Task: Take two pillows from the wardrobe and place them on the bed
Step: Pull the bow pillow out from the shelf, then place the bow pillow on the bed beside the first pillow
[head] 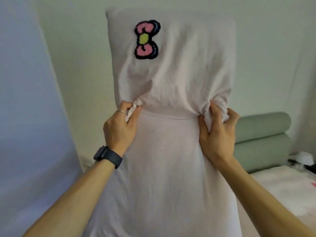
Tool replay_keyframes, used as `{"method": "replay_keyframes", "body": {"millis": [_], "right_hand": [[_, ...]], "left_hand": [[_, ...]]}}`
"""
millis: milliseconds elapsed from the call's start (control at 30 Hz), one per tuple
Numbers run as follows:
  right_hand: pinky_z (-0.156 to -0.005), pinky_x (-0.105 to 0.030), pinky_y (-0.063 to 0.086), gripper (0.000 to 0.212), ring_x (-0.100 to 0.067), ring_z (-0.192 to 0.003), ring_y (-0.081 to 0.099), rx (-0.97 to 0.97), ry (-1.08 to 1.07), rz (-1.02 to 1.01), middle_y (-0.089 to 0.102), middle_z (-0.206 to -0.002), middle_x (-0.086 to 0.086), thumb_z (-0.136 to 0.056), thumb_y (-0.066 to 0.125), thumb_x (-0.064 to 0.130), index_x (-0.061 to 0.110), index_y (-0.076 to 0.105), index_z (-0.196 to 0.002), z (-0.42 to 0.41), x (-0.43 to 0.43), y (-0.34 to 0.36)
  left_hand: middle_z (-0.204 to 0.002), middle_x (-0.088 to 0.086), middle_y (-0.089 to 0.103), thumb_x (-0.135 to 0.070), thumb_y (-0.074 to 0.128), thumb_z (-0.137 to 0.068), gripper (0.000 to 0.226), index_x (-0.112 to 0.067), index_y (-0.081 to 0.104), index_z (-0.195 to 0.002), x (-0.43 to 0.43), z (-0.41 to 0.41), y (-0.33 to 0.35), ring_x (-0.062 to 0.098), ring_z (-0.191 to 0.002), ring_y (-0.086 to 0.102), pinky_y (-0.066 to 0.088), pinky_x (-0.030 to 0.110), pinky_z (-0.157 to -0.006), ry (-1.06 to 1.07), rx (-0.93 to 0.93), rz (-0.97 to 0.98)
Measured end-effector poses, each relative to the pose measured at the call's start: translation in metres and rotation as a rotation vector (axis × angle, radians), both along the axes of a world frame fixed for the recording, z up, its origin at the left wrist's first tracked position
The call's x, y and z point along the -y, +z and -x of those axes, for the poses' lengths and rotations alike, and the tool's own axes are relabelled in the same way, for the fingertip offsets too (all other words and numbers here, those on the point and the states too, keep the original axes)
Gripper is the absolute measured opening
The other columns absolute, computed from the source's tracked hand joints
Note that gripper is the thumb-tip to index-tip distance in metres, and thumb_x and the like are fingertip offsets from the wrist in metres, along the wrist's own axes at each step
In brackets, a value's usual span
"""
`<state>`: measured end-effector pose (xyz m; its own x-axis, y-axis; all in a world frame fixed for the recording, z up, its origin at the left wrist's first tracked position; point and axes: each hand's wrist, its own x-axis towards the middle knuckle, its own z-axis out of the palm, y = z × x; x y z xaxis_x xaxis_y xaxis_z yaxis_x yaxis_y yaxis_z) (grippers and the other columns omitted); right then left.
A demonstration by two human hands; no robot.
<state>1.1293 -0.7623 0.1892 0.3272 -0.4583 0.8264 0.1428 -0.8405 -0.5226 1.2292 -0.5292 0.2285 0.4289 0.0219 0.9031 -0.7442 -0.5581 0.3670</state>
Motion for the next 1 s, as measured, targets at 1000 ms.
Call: {"method": "replay_keyframes", "body": {"millis": [1000], "right_hand": [[-0.088, -0.041, 0.049, 0.038, -0.042, -0.109, 0.056, -1.168, -0.501, -0.951, 0.043, -0.127, -0.016, -0.099, 0.049, 0.041, 0.026, 0.052, -0.133, 0.071, 0.033, -0.443]], "left_hand": [[-0.093, 0.003, 0.067, -0.059, 0.041, -0.096, 0.03, -0.031, 0.052, -0.096, 0.172, -0.078, -0.471, 0.028, -0.08, 0.06, 0.053, 0.039, -0.072, -0.512, -1.227, -1.073]]}}
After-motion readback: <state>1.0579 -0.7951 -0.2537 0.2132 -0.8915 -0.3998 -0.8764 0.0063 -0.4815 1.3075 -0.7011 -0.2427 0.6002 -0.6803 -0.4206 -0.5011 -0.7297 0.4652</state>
